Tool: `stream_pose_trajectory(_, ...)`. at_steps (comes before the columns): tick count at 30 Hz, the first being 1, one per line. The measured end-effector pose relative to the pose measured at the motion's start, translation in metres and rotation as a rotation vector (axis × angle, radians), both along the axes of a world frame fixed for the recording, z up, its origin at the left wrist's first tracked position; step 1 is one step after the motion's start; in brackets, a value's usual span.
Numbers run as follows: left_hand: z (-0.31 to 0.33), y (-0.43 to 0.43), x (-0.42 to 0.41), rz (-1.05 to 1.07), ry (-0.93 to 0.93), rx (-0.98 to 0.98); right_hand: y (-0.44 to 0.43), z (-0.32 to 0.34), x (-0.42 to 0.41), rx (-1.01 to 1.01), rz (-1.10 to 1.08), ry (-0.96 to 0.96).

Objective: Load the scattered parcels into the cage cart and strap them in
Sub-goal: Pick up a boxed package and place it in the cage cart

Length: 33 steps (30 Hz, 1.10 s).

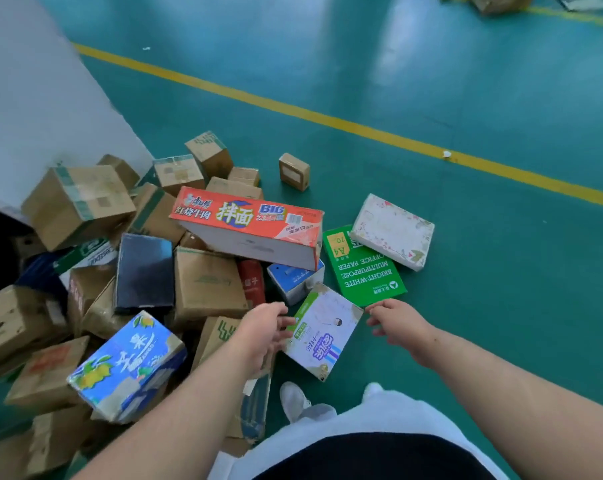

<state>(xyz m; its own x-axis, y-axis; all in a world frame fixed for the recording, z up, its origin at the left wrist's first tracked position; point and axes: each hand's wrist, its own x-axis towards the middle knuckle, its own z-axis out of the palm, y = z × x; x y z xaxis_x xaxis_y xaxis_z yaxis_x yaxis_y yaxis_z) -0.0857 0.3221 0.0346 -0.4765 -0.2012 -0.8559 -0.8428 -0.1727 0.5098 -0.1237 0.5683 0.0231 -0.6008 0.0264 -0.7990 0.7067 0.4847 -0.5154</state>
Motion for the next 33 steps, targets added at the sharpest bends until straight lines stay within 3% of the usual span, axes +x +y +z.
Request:
stream_pose_trajectory(9,-0.012,0.03,-0.089,0.026,-0.176,0.056,0.012,-0.031,-0.063,-0.06,-0.069,-0.051)
stream_pose_trajectory(16,-0.039,0.066,-0.202,0.286,-0.315,0.036,0.02,-0.075,-0.162,-0.062,0.135,-0.087)
stream_pose_trajectory(21,-0.092,0.092,-0.302,0.331,-0.363,-0.032,0.035,-0.112,-0.234,-0.065,0.29,-0.163)
stream_pose_trajectory(26,-0.148,0.101,-0.374,0.288,-0.449,-0.099,0.058,-0.146,-0.278,-0.059,0.298,-0.238)
stream_pose_trajectory(33,-0.197,0.089,-0.393,0.416,-0.539,-0.179,0.097,-0.178,-0.287,-0.001,0.258,-0.35)
